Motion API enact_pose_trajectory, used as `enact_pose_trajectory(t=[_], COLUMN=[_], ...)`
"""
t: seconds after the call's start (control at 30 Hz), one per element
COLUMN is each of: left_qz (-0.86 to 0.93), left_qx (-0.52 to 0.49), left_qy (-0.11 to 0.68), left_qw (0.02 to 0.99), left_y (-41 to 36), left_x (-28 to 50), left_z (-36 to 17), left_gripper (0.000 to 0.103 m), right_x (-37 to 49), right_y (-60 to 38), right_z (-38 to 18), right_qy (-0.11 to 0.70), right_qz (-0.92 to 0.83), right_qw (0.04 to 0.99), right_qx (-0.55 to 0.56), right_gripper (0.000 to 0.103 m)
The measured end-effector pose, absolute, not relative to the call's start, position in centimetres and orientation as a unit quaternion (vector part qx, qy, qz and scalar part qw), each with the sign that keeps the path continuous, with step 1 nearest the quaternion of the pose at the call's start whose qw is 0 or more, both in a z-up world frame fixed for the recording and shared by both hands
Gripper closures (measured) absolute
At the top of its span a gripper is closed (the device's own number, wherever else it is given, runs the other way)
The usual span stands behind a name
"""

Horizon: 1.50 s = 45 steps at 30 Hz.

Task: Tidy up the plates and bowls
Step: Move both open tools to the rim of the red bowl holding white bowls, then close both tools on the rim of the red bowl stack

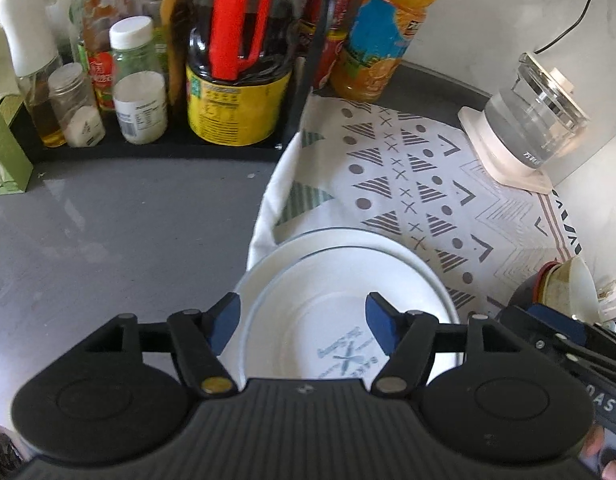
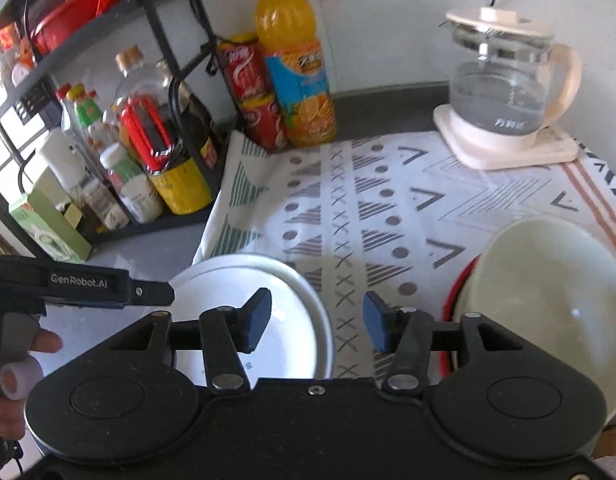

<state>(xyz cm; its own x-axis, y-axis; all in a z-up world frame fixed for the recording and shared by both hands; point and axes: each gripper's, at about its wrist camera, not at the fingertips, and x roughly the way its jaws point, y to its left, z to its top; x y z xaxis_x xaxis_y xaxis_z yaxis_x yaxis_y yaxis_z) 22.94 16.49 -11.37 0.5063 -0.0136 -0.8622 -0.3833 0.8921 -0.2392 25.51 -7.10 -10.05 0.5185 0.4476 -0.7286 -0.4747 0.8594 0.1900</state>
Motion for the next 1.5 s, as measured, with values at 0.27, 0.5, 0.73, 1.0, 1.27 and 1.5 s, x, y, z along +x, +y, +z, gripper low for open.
enact_pose_trajectory(t=[0.27, 0.5, 0.73, 1.0, 1.27, 1.5], left_qz=[0.104, 0.095, 0.079, 0.056, 0.043, 0.042], left_qx=[-0.201, -0.209, -0.203, -0.191, -0.184, -0.181], left_qy=[0.482, 0.47, 0.462, 0.462, 0.461, 0.469], left_qw=[0.847, 0.852, 0.86, 0.864, 0.867, 0.863], left_y=[12.7, 9.1, 5.3, 1.1, -1.7, -3.8], left_x=[24.0, 24.7, 25.9, 27.3, 28.0, 28.5], left_z=[-10.2, -8.9, -7.8, -7.5, -7.7, -8.9], left_gripper=[0.035, 0.034, 0.034, 0.034, 0.034, 0.033], right_x=[26.2, 27.2, 27.8, 28.1, 28.4, 28.6], right_y=[-11.2, -14.9, -18.4, -22.4, -25.4, -27.2], right_z=[-8.1, -7.2, -7.5, -8.2, -9.2, -10.7], right_qy=[0.386, 0.372, 0.372, 0.382, 0.395, 0.421], right_qz=[0.253, 0.234, 0.212, 0.185, 0.167, 0.163], right_qw=[0.887, 0.898, 0.903, 0.905, 0.902, 0.891], right_qx=[0.002, 0.014, 0.025, 0.036, 0.045, 0.048], right_gripper=[0.034, 0.024, 0.02, 0.018, 0.016, 0.016])
